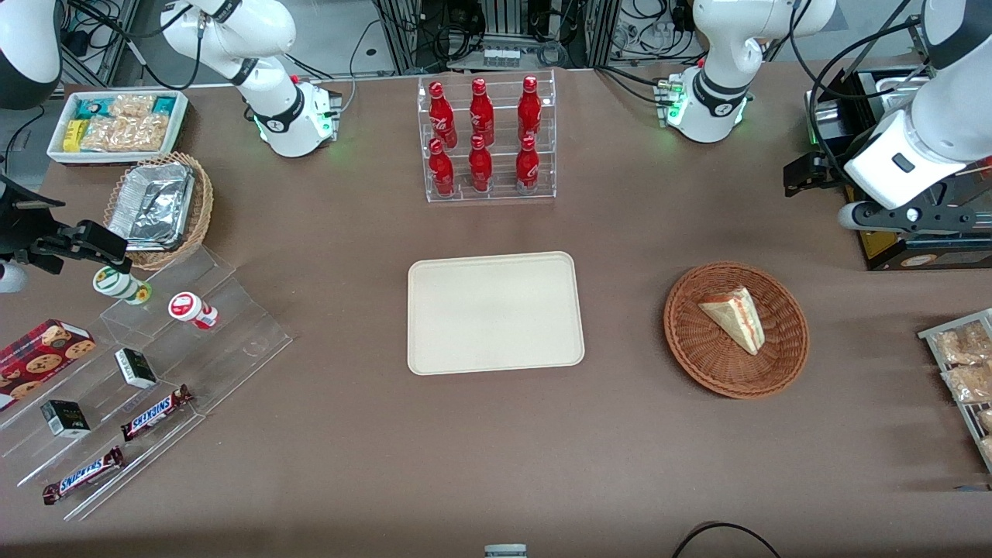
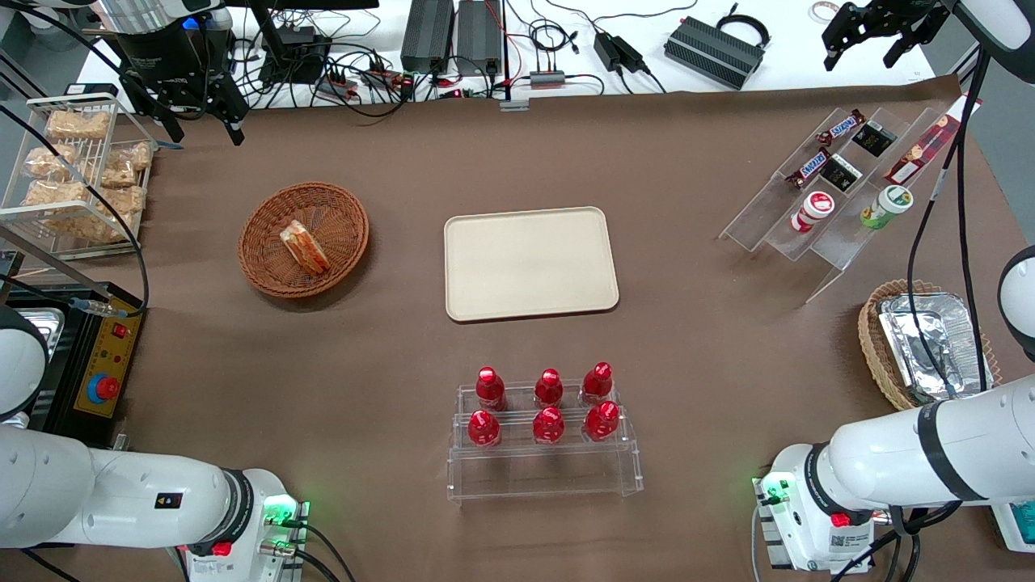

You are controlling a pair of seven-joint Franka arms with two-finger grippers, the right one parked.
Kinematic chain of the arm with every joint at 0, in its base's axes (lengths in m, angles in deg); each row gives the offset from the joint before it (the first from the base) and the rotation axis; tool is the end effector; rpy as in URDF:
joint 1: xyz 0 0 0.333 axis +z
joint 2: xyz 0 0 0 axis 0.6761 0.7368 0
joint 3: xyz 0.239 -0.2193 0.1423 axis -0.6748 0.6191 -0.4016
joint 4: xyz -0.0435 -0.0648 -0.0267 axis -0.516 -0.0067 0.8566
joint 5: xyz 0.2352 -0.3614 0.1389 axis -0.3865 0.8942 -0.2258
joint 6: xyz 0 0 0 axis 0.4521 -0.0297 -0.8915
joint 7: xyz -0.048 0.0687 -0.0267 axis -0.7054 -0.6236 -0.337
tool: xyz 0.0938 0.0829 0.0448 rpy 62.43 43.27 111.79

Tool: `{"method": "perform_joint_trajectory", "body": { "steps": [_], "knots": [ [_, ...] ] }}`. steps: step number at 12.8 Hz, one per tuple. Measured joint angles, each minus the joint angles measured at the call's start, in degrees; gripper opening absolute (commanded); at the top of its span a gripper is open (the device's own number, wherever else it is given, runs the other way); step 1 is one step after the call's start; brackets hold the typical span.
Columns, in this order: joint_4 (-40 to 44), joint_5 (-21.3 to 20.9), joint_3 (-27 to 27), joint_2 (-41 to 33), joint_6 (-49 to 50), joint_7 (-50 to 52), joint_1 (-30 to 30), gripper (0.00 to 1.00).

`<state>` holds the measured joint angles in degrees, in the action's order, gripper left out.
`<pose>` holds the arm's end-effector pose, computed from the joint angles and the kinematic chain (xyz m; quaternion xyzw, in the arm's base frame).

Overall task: Place sandwich from basket to tray
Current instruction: 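Move the left gripper over the wicker basket toward the sandwich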

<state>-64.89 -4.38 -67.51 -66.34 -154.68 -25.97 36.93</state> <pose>0.5779 -0.0756 0.6199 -0.9922 0.0470 0.1155 0.0069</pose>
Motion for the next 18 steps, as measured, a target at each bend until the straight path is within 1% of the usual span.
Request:
{"method": "perform_joint_trajectory", "body": {
  "steps": [4, 11, 15, 18],
  "knots": [
    [-1.44, -0.02, -0.15, 0.27, -1.35, -0.31, 0.06, 1.00],
    [-17.02, -0.11, -0.36, 1.40, -19.76, -0.49, 0.19, 1.00],
    [-27.30, -0.13, -0.80, 1.52, -33.17, -0.50, 0.23, 1.00],
    [-32.66, -0.10, -1.64, 1.56, -40.51, -0.34, 0.90, 1.00]
  ]
}}
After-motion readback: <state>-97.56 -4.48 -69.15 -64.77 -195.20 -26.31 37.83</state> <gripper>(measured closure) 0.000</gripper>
